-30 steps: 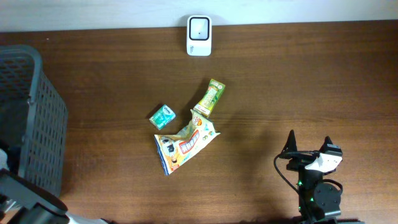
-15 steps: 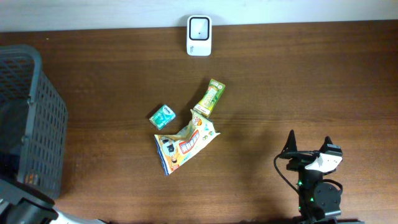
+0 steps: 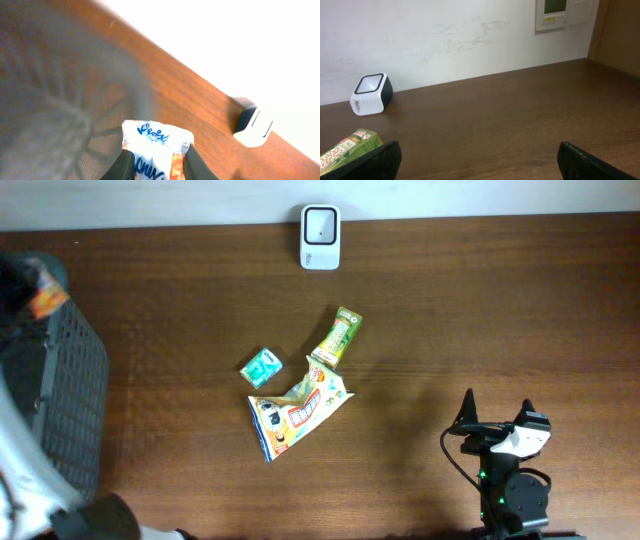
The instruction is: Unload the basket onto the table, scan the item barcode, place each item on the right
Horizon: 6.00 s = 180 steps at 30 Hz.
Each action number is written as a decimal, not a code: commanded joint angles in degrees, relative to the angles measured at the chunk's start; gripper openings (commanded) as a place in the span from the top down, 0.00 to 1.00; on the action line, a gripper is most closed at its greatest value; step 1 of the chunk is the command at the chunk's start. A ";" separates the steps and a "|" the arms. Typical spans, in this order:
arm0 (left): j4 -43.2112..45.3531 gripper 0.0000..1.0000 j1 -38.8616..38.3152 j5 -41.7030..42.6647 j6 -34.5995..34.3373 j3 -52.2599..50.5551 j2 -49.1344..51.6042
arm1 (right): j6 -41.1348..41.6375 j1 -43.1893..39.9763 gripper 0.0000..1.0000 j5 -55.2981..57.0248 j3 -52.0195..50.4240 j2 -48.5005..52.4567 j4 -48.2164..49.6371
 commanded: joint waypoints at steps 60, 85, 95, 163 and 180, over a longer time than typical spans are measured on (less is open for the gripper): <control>-13.90 0.01 -16.90 -38.29 2.47 13.31 9.27 | -0.35 -0.24 0.01 0.31 -0.52 -0.39 0.07; -13.90 0.01 -16.90 -38.29 2.49 13.31 9.27 | -0.35 -0.22 0.01 0.31 -0.52 -0.39 0.02; -13.88 0.01 -16.90 -38.29 2.49 13.31 9.27 | -0.35 -0.22 0.01 0.52 -0.52 -0.39 0.33; -13.90 0.01 -16.90 -38.29 2.47 13.31 9.27 | -34.56 13.64 0.10 -70.73 90.44 129.02 -50.05; -13.90 0.01 -16.90 -38.29 2.49 13.31 9.27 | -11.58 23.50 0.64 -61.44 90.44 129.24 -43.47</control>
